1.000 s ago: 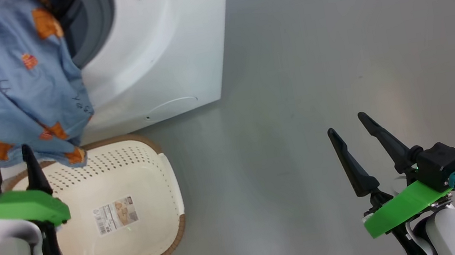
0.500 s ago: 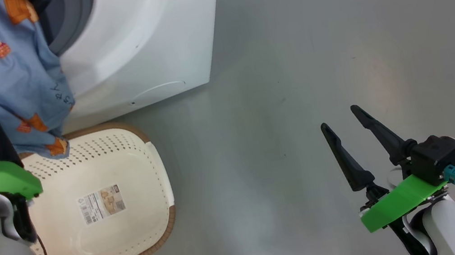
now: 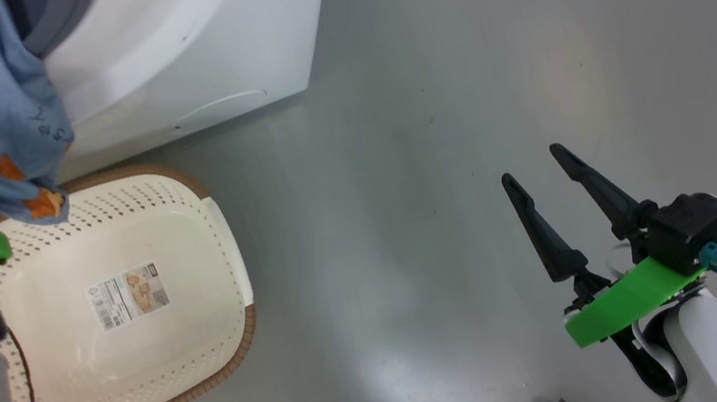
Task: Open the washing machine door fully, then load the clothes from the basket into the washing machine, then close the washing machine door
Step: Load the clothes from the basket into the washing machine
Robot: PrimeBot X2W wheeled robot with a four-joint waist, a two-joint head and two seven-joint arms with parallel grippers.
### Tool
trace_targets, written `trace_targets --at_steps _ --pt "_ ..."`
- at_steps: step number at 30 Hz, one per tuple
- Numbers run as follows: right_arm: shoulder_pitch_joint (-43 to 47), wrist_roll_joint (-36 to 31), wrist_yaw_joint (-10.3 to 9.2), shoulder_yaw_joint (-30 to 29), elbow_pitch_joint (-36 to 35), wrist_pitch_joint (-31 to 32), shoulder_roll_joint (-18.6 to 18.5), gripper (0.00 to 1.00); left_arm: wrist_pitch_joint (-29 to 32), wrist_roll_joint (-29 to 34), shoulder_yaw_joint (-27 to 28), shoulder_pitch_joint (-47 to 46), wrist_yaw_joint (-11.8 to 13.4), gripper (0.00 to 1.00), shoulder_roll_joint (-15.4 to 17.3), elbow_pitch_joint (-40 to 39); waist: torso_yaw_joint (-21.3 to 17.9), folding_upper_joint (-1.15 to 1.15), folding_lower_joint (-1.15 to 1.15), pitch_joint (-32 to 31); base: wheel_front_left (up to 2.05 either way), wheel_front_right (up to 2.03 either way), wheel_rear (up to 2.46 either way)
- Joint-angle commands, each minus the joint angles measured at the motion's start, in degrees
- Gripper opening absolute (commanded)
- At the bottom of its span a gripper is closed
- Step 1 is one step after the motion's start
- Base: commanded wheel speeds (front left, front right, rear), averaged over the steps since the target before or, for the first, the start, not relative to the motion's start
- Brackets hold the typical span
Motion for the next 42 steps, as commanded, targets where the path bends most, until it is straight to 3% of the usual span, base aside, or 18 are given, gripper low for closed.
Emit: trace_targets --at_steps 1,7,8,9,11,14,15,16,19,20,28,35,42 --pt "-0.44 -0.76 0.09 1.56 -1.43 -0.27 -0.30 1.00 -0.53 0.59 1.32 -0.95 0.15 1.00 3.31 -0.68 -0.64 0.00 0.00 1.40 0.00 0.00 0.00" --pt "-0.76 -0.76 0.09 1.41 -1.45 -0.27 -0.22 1.00 -0.53 1.22 2.14 -2.37 -0.41 1.00 3.38 -1.56 -0.97 0.00 0.00 2.38 0.00 0.00 0.00" --pt "-0.79 -0.76 0.09 1.41 -1.47 -0.27 -0.19 1.00 -0.53 1.40 2.27 -2.44 -0.46 0.86 3.37 -1.79 -1.03 0.00 0.00 2.47 0.00 0.00 0.00" --pt "-0.82 -0.76 0.09 1.43 -1.47 -0.27 -0.17 1.00 -0.53 1.51 2.43 -2.50 -0.47 0.65 3.33 -1.91 -1.08 0.00 0.00 2.57 0.00 0.00 0.00" --pt "-0.96 -0.75 0.09 1.48 -1.47 -0.27 -0.14 1.00 -0.53 1.83 2.71 -2.60 -0.54 0.49 3.32 -2.33 -1.20 0.00 0.00 2.76 0.00 0.00 0.00" --pt "-1.17 -0.69 0.09 1.50 -1.47 -0.27 -0.17 1.00 -0.53 2.50 3.15 -2.55 -0.50 0.39 3.31 -3.54 -1.35 0.00 0.00 3.07 0.00 0.00 0.00" --pt "-1.21 -0.68 0.09 1.46 -1.45 -0.27 -0.20 1.00 -0.53 2.75 3.29 -2.46 -0.46 0.22 3.23 -4.02 -1.36 0.00 0.00 3.14 0.00 0.00 0.00" --pt "-1.23 -0.70 0.09 1.41 -1.45 -0.27 -0.22 1.00 -0.53 2.94 3.48 -2.41 -0.46 0.16 3.09 -4.55 -1.35 0.00 0.00 3.21 0.00 0.00 0.00" --pt "-1.29 -0.73 0.09 1.27 -1.41 -0.27 -0.25 1.00 -0.53 3.62 3.92 -2.72 -0.34 0.11 2.67 -5.70 -1.30 0.00 0.00 3.30 0.00 0.00 0.00" --pt "-1.30 -0.74 0.09 1.22 -1.35 -0.27 -0.26 1.00 -0.53 3.81 4.06 -2.90 -0.35 0.00 2.53 -5.89 -1.27 0.00 0.00 3.27 0.00 0.00 0.00" --pt "-1.16 -0.76 0.09 1.01 -0.95 -0.27 0.01 1.00 -0.53 4.17 6.03 -1.13 -1.79 0.00 0.96 -9.25 -0.82 0.00 0.00 2.20 0.00 0.00 0.00" --pt "0.02 -0.87 0.09 0.05 -0.79 -0.27 0.50 1.00 -0.53 4.37 7.11 2.41 -3.97 0.00 -2.34 -14.22 0.38 0.00 0.00 0.51 0.00 0.00 0.00" --pt "0.61 -0.73 0.09 -0.09 -0.84 -0.27 0.83 1.00 -0.53 4.94 7.60 4.02 -3.99 0.00 -4.28 -18.57 0.88 0.00 0.00 -0.55 0.00 0.00 0.00"
